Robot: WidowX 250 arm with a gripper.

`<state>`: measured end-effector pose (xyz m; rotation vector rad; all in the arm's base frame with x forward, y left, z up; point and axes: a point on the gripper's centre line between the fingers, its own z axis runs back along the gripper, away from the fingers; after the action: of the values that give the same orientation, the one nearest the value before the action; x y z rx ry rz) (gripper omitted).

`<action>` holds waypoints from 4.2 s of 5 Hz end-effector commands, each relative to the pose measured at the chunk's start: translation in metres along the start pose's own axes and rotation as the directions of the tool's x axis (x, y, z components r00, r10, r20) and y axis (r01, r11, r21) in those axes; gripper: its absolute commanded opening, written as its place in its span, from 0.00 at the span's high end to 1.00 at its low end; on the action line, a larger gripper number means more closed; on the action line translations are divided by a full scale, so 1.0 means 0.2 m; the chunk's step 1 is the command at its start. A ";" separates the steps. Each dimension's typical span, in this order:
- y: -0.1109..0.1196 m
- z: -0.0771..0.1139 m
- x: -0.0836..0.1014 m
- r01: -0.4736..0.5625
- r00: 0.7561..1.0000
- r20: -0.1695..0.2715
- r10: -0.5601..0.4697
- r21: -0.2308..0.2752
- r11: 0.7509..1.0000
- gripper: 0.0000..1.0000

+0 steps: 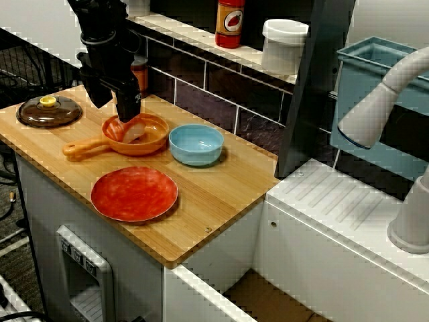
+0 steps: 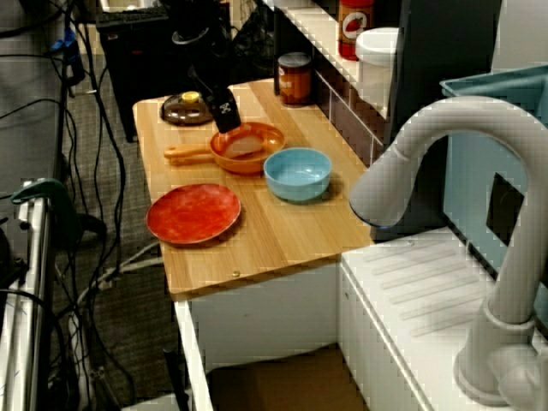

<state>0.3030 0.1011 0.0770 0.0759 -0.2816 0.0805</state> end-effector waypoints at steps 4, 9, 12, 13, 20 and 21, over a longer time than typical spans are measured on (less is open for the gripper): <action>0.02 -0.08 0.02 -0.088 0.996 0.016 0.088 0.011 0.996 0.00; 0.06 -0.05 0.04 -0.180 0.984 0.012 0.180 -0.037 0.983 1.00; 0.10 0.19 0.03 -0.153 0.985 0.061 0.160 -0.107 0.982 1.00; 0.02 0.21 0.01 -0.081 0.991 0.103 0.090 -0.095 0.992 1.00; -0.45 0.12 -0.29 0.257 0.950 0.172 -0.260 0.038 0.966 1.00; -0.46 0.06 -0.31 0.264 0.950 0.156 -0.269 0.053 0.963 1.00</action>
<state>0.2465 0.0024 0.0630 0.1505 -0.4051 -0.1903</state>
